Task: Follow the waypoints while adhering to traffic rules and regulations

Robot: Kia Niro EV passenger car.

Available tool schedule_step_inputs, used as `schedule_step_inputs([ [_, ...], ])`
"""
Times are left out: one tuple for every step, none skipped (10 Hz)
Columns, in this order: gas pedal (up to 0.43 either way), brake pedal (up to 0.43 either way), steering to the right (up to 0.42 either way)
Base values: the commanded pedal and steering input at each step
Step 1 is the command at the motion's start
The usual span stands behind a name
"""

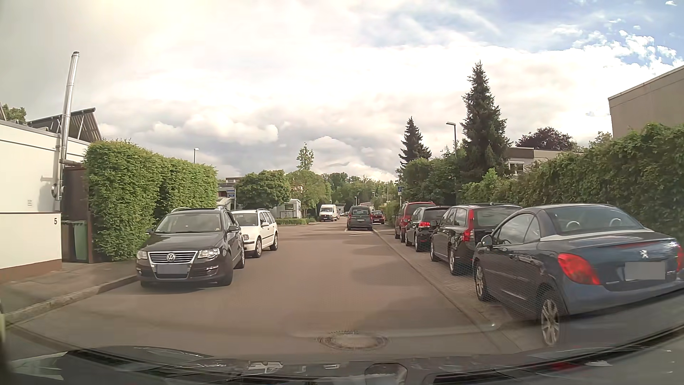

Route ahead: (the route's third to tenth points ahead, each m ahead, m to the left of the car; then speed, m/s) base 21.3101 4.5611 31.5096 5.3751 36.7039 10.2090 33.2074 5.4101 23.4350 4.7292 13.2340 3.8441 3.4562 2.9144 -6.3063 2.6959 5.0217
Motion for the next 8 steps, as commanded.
schedule_step_inputs([
  [0.047,0.0,-0.007],
  [0.047,0.0,-0.008],
  [0.047,0.0,-0.007],
  [0.047,0.0,-0.005],
  [0.047,0.0,-0.005],
  [0.047,0.0,-0.011],
  [0.047,0.0,-0.018],
  [0.047,0.0,-0.018],
])
